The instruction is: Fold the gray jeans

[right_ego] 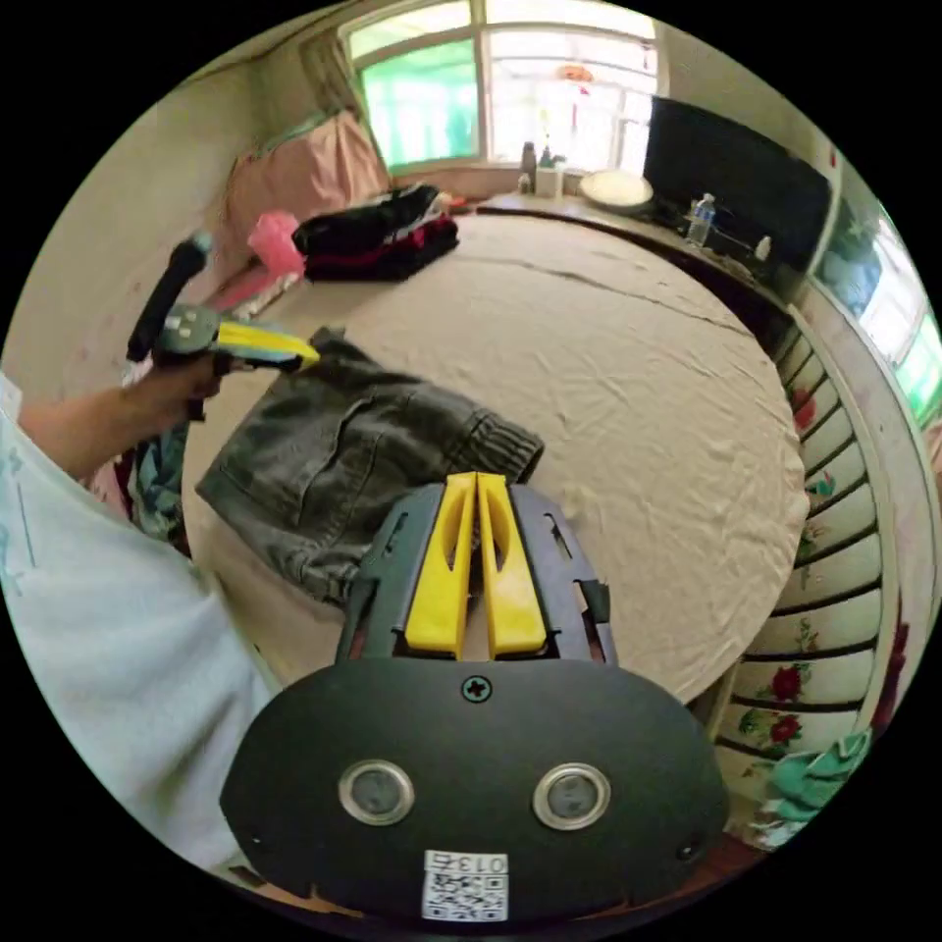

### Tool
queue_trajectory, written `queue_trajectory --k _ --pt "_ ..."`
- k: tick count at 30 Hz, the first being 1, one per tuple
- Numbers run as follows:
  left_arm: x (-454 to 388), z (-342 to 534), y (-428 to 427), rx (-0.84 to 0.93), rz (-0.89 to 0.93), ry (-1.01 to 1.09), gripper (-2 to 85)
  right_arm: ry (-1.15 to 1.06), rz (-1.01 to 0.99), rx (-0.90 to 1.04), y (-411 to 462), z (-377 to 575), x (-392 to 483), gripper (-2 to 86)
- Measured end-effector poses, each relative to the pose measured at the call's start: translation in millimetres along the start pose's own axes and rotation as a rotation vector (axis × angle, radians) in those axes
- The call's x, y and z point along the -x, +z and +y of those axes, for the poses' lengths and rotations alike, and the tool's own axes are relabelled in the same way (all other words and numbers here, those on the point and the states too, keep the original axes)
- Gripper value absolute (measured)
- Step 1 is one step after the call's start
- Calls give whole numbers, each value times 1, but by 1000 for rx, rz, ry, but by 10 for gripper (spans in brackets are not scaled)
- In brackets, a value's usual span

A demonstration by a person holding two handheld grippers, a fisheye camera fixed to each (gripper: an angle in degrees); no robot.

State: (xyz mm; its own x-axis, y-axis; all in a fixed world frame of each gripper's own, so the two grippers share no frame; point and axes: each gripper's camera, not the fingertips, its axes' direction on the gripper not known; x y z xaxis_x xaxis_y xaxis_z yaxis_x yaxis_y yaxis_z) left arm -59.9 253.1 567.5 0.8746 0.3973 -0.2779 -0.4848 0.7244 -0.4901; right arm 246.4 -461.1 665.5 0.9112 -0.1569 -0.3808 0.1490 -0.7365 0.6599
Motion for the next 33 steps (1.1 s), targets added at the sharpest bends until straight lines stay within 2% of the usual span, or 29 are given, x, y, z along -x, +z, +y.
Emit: queue_trajectory --k 2,5,7,9,11,15,22,24,27,29,31,33 --pt "37 24 -16 -78 43 -141 96 139 -76 -142 -17 2 -34 134" --pt "90 56 -3 -12 162 -289 138 197 -216 -124 3 -2 -68 159" --pt "115 73 16 56 280 -334 139 233 -301 -84 19 -3 -85 157" --pt "129 82 21 51 326 -381 136 264 -382 -45 27 -3 -102 142" --pt "139 87 22 38 342 -410 134 337 -343 -54 19 9 -122 97" --pt "153 90 28 39 327 -427 134 514 -286 -3 19 34 -158 77" --pt "182 88 33 59 332 -433 133 344 -205 146 36 8 -150 22" --pt "187 85 33 67 320 -415 132 317 -228 80 21 8 -149 18" --pt "195 82 34 69 307 -398 130 258 -359 -145 -24 14 -146 17" --pt "201 81 35 68 315 -401 130 127 -417 -238 -49 7 -125 22" --pt "206 80 37 69 315 -395 129 -2 -386 -182 -46 -7 -99 31" --pt "210 79 37 69 310 -394 130 -130 -305 -19 -21 -20 -71 48"
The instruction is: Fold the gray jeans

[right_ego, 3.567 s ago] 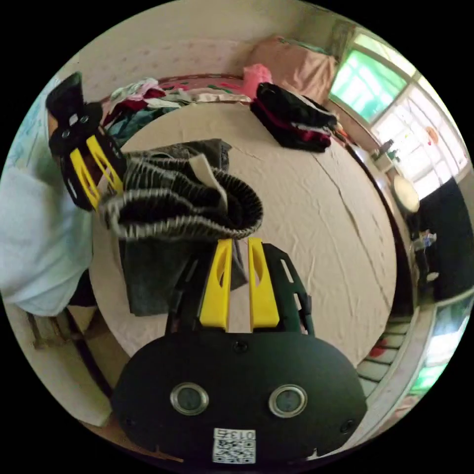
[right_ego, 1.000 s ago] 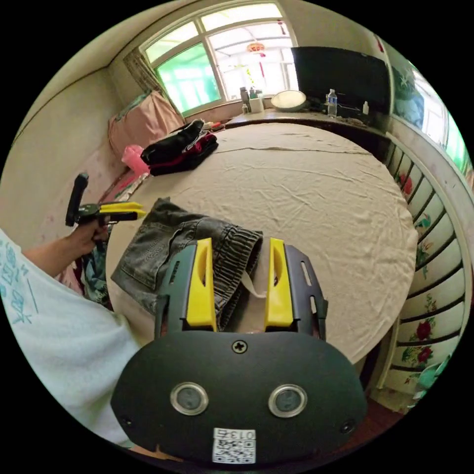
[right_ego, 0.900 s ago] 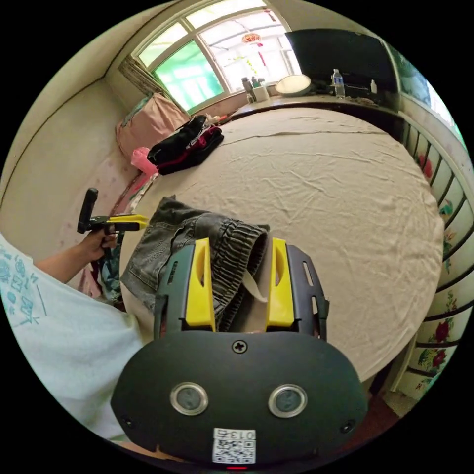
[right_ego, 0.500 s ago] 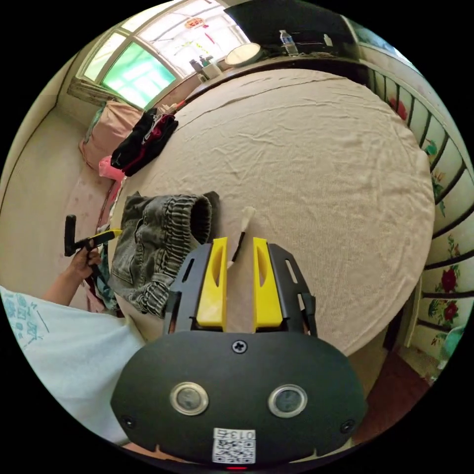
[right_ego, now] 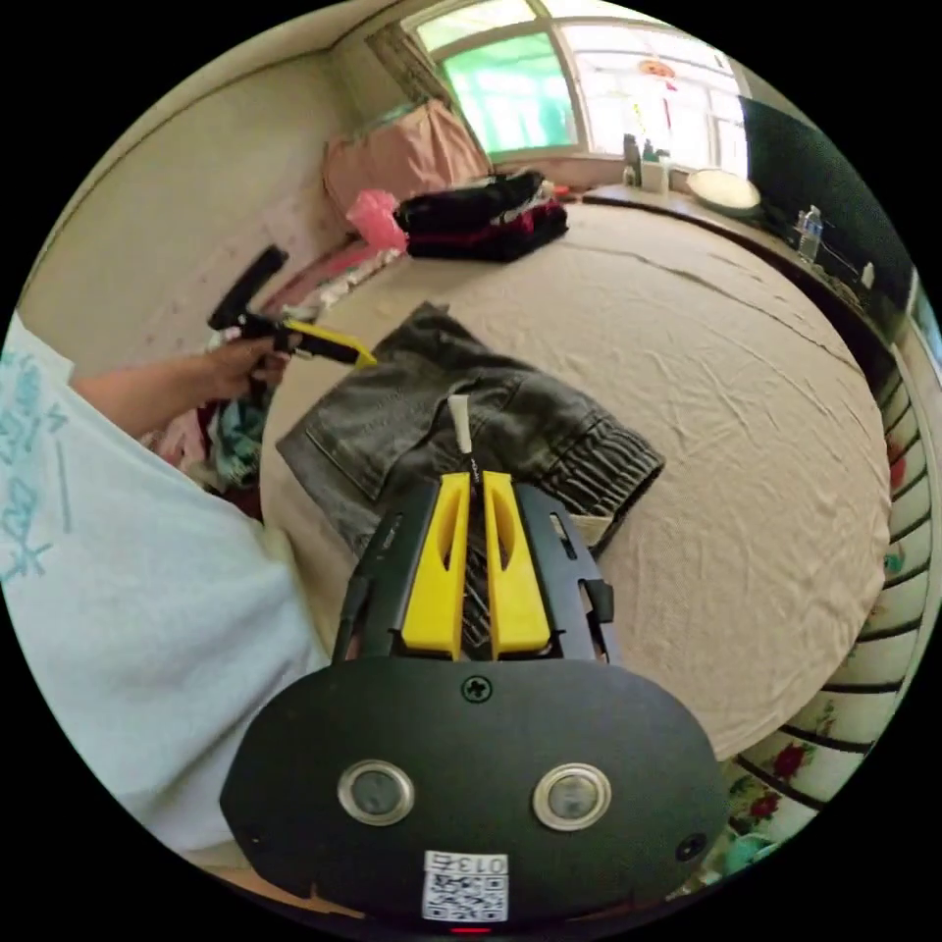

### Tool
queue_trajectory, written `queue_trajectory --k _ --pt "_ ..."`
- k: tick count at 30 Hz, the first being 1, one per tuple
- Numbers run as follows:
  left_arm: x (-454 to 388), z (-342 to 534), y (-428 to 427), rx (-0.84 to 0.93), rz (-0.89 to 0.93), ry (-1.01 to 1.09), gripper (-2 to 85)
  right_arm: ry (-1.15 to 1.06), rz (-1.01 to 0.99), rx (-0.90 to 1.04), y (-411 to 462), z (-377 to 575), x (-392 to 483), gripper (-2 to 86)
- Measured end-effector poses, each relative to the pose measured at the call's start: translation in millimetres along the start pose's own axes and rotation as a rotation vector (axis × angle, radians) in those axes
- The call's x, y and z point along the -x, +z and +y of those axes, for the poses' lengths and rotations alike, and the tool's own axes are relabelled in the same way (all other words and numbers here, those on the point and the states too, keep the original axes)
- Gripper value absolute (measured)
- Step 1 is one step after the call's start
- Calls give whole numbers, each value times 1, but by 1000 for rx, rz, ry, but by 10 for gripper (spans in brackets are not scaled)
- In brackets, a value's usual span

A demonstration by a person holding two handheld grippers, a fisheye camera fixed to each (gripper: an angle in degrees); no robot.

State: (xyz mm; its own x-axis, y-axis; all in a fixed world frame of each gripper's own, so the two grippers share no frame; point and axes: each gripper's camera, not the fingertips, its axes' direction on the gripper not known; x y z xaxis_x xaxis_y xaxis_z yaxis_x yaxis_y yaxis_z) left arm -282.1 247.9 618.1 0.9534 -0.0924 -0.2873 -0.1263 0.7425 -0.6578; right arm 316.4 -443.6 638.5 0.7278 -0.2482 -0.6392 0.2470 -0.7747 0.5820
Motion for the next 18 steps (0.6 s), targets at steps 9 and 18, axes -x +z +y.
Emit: queue_trajectory --k 9,18 --pt "31 -12 -10 19 3 -2 148 194 41 -103 -40 8 -44 136" --pt "58 -36 2 92 83 -4 173 500 -226 -34 -3 32 -136 142"
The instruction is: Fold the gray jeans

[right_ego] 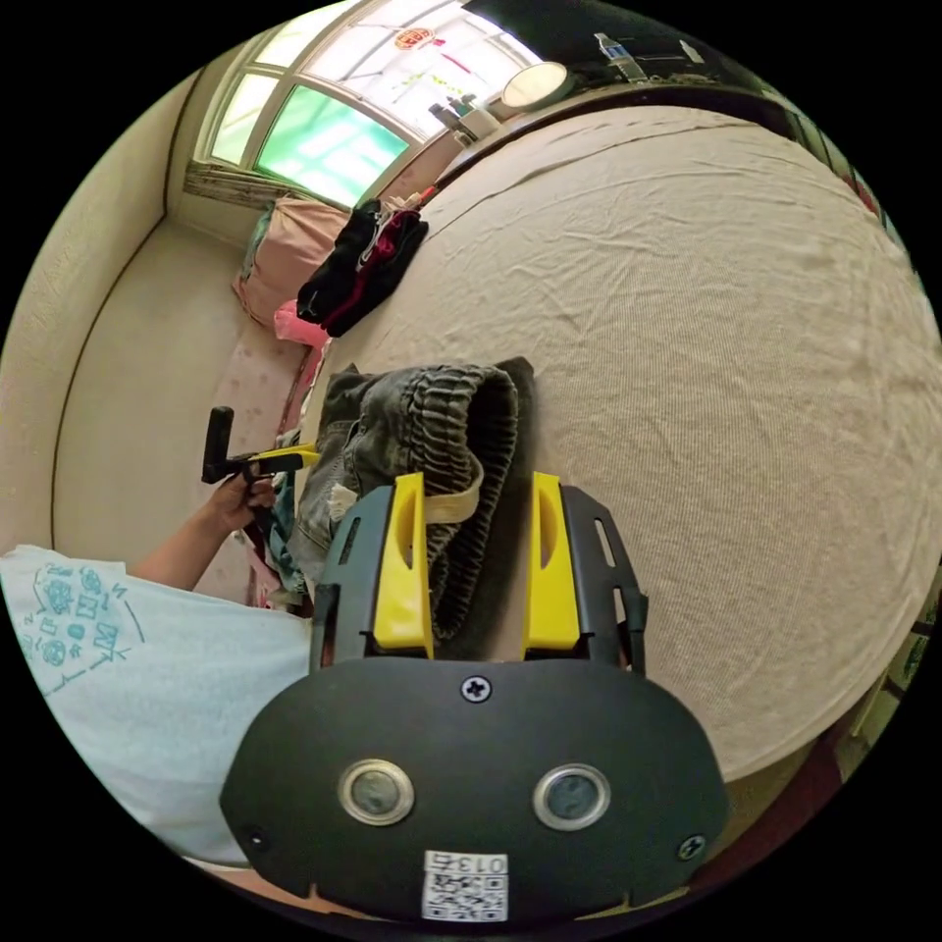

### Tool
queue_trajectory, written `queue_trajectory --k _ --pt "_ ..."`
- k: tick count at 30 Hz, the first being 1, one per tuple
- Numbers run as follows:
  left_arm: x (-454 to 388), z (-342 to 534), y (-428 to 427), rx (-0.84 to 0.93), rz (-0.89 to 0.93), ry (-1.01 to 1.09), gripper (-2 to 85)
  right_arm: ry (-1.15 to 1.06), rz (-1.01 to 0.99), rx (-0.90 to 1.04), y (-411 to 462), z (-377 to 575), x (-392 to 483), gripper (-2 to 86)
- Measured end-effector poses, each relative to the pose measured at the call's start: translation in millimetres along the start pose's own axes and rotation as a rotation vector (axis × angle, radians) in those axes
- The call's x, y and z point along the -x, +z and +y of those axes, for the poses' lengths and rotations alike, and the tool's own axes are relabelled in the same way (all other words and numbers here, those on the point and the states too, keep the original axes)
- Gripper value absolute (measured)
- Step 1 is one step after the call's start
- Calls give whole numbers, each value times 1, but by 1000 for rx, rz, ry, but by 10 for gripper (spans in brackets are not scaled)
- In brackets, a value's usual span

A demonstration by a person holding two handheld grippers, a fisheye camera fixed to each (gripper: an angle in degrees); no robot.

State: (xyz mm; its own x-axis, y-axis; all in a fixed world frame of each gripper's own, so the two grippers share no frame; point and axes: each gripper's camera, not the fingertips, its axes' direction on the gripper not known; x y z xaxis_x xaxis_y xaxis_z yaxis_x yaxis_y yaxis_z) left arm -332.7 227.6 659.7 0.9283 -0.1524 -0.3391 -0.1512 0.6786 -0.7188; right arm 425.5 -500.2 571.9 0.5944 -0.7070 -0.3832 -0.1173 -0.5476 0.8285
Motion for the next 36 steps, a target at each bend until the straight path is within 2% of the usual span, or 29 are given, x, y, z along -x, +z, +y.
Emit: queue_trajectory --k 2,7,10,18,20,22,27,36 --pt "8 -7 0 21 15 -21 178 11 -51 7 -2 -4 -5 140" --pt "20 -26 17 59 268 -46 150 34 -134 18 -6 -11 -14 125" --pt "13 -34 20 76 211 -21 121 10 -150 41 -7 -17 -11 98" --pt "-8 -37 -4 41 109 20 69 -175 45 -36 -22 -12 45 65" --pt "-15 -32 -15 6 90 31 66 -230 69 -76 -32 -8 70 62" --pt "-25 -23 -35 -68 165 52 64 -284 94 -91 -40 -7 92 61" --pt "-38 -12 -82 -164 138 92 64 -392 102 -110 -53 -19 138 60" --pt "25 -27 -170 -368 133 65 65 -528 96 -188 -35 -111 229 61"
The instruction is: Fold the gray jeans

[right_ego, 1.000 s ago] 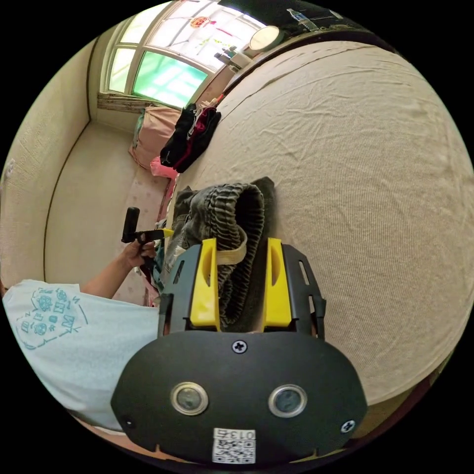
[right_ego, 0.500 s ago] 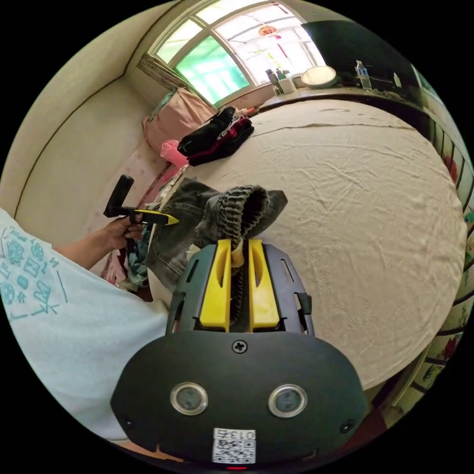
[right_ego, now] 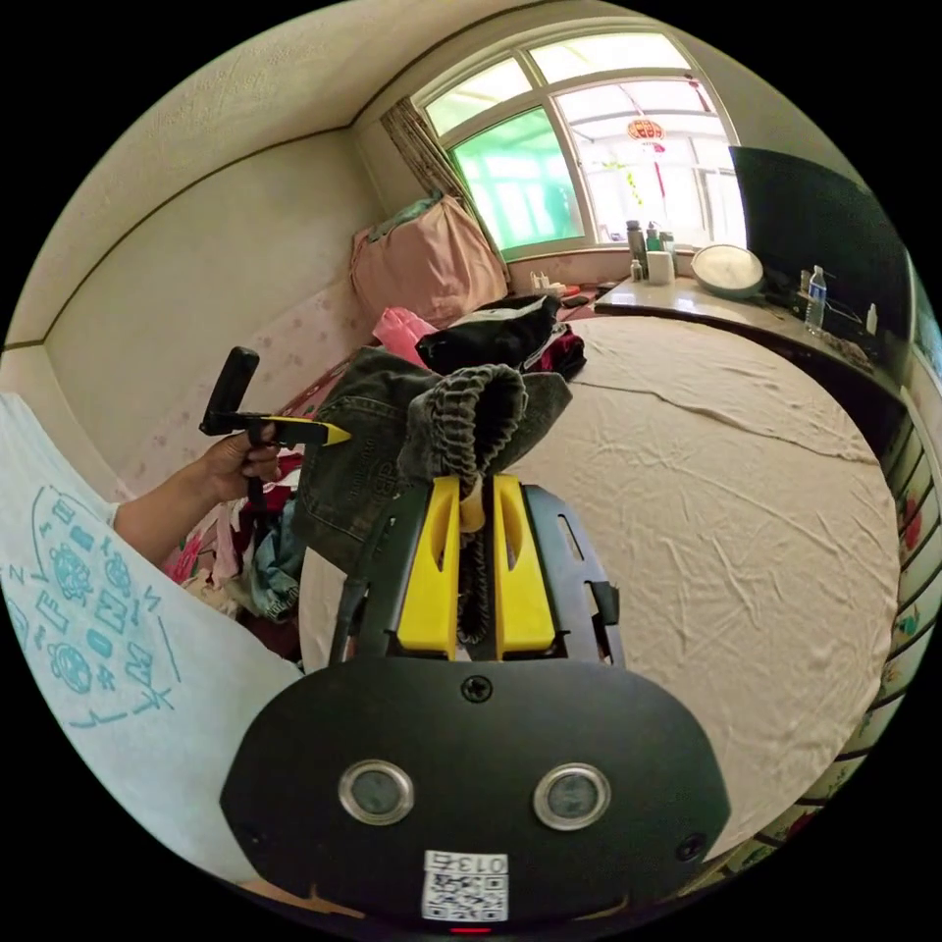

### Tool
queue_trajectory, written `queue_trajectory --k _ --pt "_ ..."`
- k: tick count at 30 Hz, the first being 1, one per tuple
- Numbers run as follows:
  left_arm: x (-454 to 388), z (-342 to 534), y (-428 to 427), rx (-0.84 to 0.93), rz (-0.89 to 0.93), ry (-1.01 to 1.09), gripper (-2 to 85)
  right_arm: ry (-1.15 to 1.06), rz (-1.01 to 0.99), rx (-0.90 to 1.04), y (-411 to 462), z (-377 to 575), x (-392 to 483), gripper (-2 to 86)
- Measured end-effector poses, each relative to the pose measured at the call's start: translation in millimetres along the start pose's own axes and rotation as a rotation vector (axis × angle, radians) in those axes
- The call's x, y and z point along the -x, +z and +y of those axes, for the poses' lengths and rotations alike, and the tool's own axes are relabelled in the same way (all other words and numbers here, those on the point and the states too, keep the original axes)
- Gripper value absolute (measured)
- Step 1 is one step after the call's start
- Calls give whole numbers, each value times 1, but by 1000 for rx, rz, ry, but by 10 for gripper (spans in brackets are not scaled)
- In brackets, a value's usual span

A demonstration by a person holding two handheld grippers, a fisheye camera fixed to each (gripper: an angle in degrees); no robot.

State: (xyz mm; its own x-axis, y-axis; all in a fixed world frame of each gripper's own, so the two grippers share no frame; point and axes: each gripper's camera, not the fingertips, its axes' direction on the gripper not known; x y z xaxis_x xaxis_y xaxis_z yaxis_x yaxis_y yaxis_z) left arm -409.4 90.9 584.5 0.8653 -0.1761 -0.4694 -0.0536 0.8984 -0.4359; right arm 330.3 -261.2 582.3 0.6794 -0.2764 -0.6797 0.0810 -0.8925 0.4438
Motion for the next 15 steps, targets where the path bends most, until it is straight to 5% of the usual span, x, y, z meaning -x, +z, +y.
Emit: queue_trajectory --k 6,15 --pt "32 -62 7 18 43 70 65 28 89 1 33 -62 10 61" --pt "17 -259 134 158 132 184 64 156 218 32 39 -160 -116 60"
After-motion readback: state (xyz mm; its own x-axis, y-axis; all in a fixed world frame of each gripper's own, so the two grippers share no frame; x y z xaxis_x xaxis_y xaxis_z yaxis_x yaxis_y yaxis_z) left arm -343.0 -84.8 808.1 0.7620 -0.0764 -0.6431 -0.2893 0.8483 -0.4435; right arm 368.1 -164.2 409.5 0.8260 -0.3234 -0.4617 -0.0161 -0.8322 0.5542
